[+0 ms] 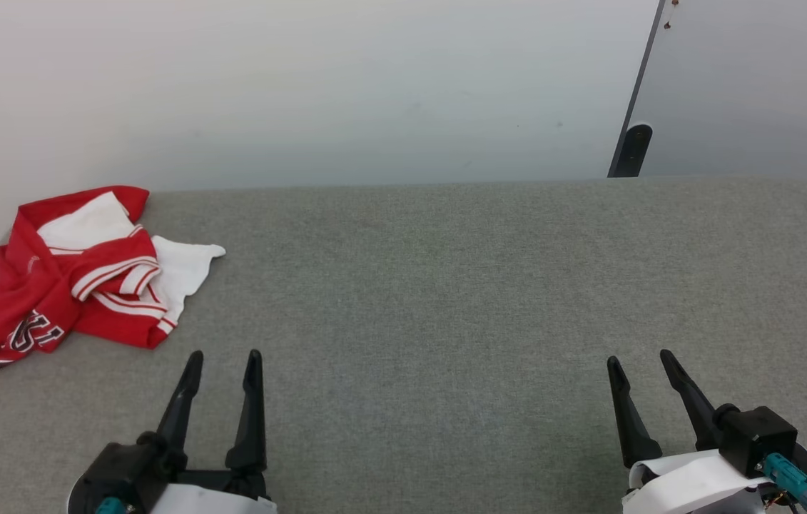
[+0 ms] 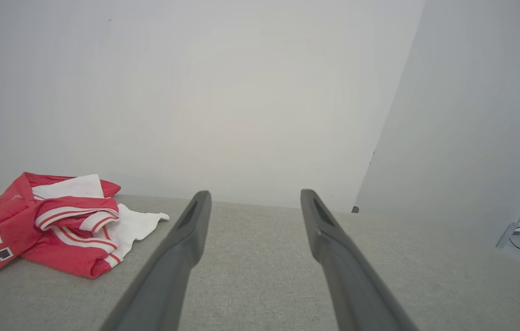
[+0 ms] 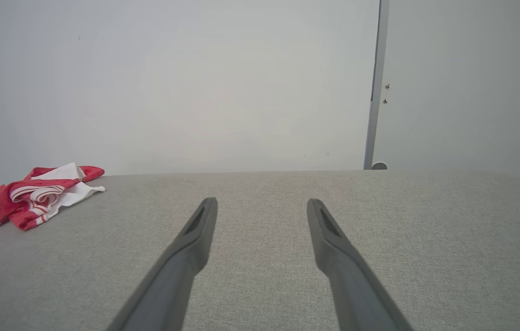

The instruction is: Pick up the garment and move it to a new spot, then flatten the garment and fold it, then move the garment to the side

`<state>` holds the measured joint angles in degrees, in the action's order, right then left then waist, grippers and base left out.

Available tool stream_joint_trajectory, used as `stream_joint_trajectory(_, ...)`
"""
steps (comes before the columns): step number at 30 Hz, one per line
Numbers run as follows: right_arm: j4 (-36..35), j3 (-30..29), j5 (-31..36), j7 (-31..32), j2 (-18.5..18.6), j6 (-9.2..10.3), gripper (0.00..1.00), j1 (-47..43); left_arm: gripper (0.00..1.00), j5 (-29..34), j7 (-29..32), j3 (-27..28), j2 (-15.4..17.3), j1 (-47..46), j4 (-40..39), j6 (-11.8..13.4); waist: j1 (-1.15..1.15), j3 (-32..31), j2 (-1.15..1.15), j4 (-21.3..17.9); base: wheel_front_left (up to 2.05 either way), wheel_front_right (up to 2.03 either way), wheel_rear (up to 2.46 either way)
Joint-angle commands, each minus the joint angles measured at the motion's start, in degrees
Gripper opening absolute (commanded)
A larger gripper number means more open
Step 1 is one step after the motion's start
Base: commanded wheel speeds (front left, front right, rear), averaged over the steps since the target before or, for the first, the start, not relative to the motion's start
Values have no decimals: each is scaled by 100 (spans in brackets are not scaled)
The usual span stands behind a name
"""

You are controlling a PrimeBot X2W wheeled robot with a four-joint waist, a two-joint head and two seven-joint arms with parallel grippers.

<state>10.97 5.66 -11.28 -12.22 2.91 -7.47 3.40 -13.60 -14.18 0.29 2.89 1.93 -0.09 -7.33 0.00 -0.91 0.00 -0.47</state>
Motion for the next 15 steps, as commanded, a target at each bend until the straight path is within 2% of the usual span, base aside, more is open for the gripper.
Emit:
stream_joint_trajectory(1,-26,19,130,-53,-4,-4,100,-10,100,151,-43,-7,3,58,-43,-26,0,-9,0,6,0,0,0)
stream_joint_trajectory(8,-56,47,400,-97,-3,-3,100,-58,100,321,-110,-34,4,104,17,-24,0,-58,0,71,0,0,0)
stream_joint_trajectory(15,-59,126,406,-52,-4,-3,100,-123,100,198,-94,92,4,98,202,-23,0,-162,0,349,0,0,0)
